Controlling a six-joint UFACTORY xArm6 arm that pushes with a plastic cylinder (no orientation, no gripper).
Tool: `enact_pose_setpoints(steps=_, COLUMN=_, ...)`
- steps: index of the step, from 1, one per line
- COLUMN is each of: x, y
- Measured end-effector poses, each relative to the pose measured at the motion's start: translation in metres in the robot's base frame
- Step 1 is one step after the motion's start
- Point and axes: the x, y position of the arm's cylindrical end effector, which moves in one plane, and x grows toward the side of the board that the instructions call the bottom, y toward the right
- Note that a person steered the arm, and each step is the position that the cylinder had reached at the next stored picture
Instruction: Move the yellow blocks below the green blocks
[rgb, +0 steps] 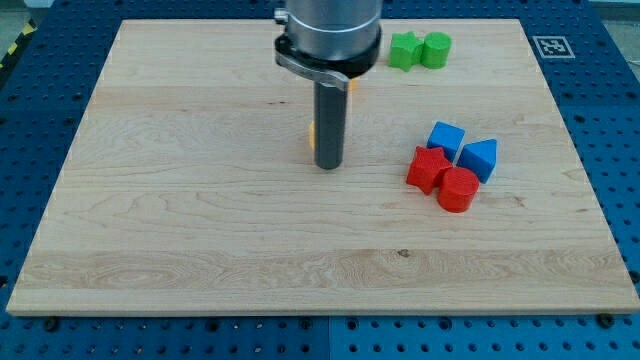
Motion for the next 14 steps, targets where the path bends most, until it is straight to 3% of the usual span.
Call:
enact_pose_setpoints(steps=1, x=-0.007, y=-0.036)
enact_pose_setpoints(steps=3, x=-0.026, y=-0.044)
enact_pose_setpoints(steps=4, x=-0.012, y=-0.038)
enact_pose_setpoints(steps=6, x=-0.037, y=0.018)
enact_pose_setpoints(steps=9, x=-0.032, y=0.077)
enact_pose_setpoints(steps=12, x=-0.056, y=0.078)
enact_pose_setpoints(steps=14, x=-0.100, y=0.073)
